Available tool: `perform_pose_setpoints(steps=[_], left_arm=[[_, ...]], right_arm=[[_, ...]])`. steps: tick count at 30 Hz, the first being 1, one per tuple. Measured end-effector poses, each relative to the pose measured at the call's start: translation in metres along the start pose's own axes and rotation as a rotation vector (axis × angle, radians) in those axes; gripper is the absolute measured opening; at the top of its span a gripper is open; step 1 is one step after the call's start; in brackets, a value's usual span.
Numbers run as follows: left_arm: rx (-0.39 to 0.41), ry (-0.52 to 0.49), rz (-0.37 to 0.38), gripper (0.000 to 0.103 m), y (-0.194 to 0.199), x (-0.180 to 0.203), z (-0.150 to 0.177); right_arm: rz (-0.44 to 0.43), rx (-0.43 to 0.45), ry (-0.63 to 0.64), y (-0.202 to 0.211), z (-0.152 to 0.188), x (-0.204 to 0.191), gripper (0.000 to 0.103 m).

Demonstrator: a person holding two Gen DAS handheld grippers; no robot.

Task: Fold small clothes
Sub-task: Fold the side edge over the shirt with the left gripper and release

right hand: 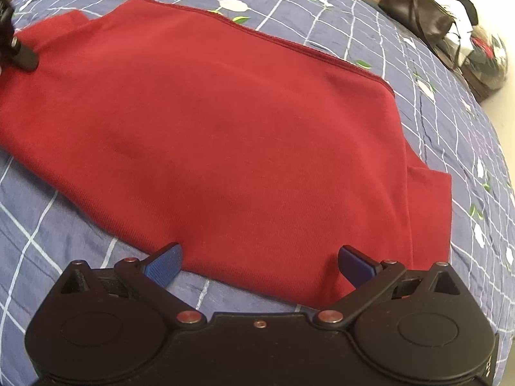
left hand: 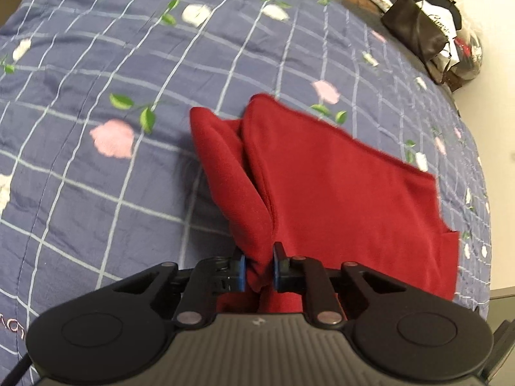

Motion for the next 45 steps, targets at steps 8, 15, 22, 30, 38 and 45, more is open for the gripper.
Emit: perform_pose_setpoints(steps=[8,15,22,30,38,45], left_arm=[[0.064,-0.132,0.002,0.014,0.019,0.091,-0.008],[0.071,-0.310,0.032,0.014,-0.006,0.217,0.010],[-0.053,-0.509,0.036,0.014,-0.076,0.334,0.072],[-0.133,-0.494,-0.032,0.016,-0.115,0.356,0.109],[-0.140,-0.481,-0.029,0.019,-0.119,0.360,0.108],[-0.156,-0.461,0.029,0.033,-0.121,0.366,0.115]], right_arm=[[-0.005,0.037,0.005,0.020,0.012,0.022,0.102],[0.007,0.073,-0.037,0.041,0.049,0.070,0.102],[0.033,0.015,-0.087,0.042,0.116,0.126,0.103],[0.067,-0.088,-0.171,0.036,0.177,0.174,0.102],[0.034,-0.112,-0.212,0.027,0.185,0.186,0.102],[0.011,-0.135,-0.226,0.020,0.183,0.192,0.103]])
Point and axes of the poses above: each gripper's, at about its wrist camera, not at the fingertips, and y roughly against the way its jaws point, x to its right, z to its underside, the point moved 2 cm from there along -y, roughly the way its jaws point, and after that the axes turned 1 degree about z, right-handed, at the moved point
